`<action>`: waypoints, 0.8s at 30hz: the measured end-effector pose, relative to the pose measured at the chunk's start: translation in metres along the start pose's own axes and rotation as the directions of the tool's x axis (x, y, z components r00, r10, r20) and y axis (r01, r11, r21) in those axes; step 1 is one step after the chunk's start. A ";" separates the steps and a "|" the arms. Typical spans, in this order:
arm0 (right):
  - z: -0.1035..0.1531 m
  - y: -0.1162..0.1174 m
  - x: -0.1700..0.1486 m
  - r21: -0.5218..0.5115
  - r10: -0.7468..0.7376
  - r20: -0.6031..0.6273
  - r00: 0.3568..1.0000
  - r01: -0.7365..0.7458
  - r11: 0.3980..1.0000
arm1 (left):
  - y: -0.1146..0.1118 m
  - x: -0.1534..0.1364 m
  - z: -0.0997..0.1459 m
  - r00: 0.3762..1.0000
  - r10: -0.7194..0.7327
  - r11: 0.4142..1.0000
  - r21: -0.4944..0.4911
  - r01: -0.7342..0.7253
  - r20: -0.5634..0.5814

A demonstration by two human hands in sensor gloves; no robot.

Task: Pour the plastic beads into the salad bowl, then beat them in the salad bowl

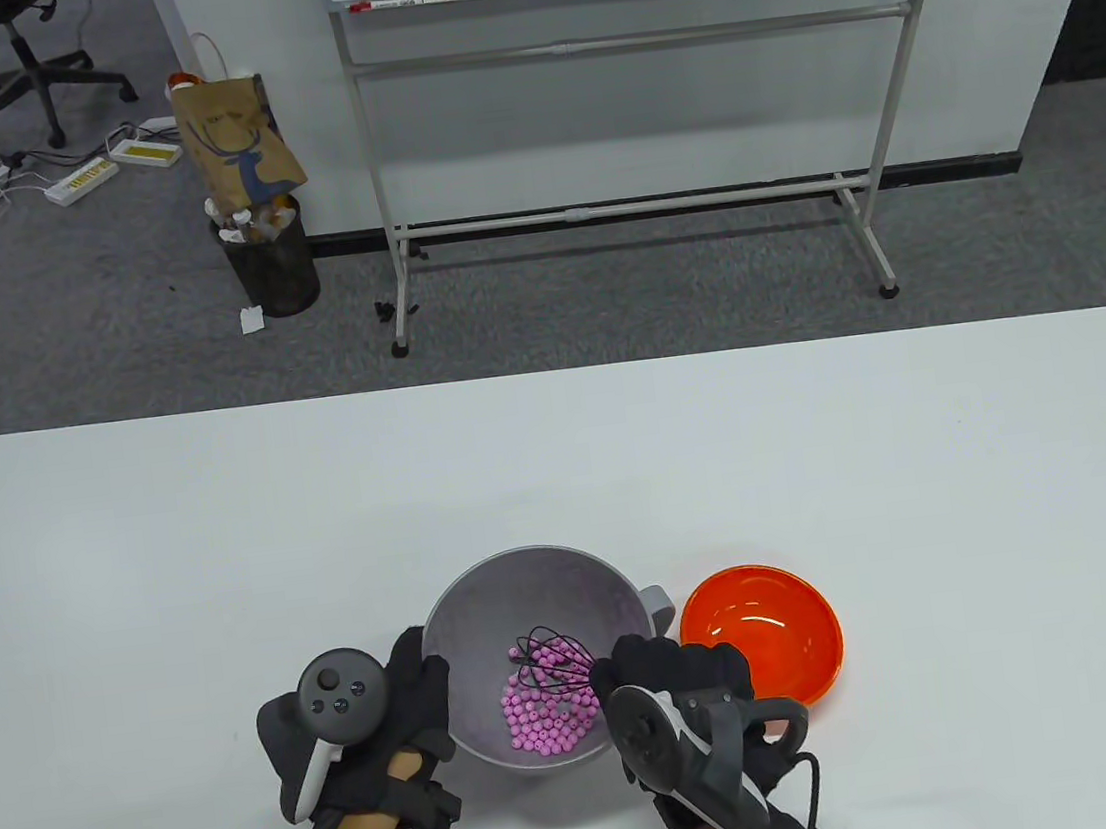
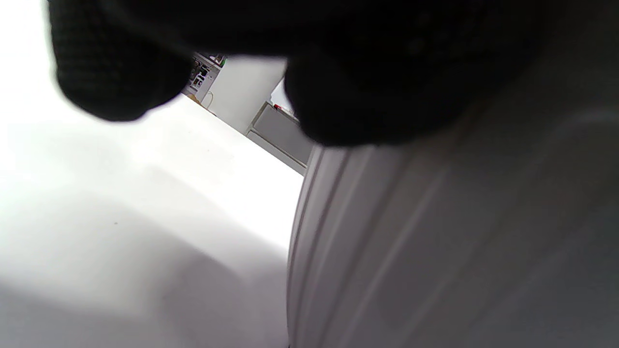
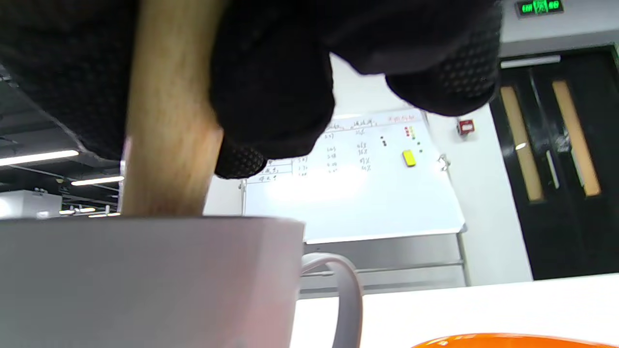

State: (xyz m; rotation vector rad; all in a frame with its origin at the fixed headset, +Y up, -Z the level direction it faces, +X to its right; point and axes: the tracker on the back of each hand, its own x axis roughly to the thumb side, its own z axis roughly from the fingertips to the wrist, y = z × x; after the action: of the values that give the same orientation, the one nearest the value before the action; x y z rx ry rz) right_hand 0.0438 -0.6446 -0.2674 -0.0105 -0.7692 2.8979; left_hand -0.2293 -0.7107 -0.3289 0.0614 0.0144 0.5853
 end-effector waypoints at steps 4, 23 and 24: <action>0.000 -0.009 0.002 0.010 0.039 0.006 0.999 -0.039 0.999 | 0.000 0.000 0.000 1.000 -0.001 1.000 0.000 0.001 0.000; -0.002 0.001 -0.003 0.134 -0.164 -0.038 0.986 0.168 0.977 | 0.000 0.000 0.000 1.000 -0.002 1.000 0.002 0.002 -0.001; -0.002 0.002 -0.003 0.118 -0.156 -0.038 0.987 0.159 0.980 | 0.000 0.000 0.000 1.000 -0.002 1.000 0.002 0.002 -0.001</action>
State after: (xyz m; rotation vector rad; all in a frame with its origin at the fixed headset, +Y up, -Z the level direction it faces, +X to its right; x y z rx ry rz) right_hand 0.0462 -0.6461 -0.2699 0.0212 -0.5608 2.7814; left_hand -0.2292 -0.7106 -0.3288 0.0625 0.0161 0.5833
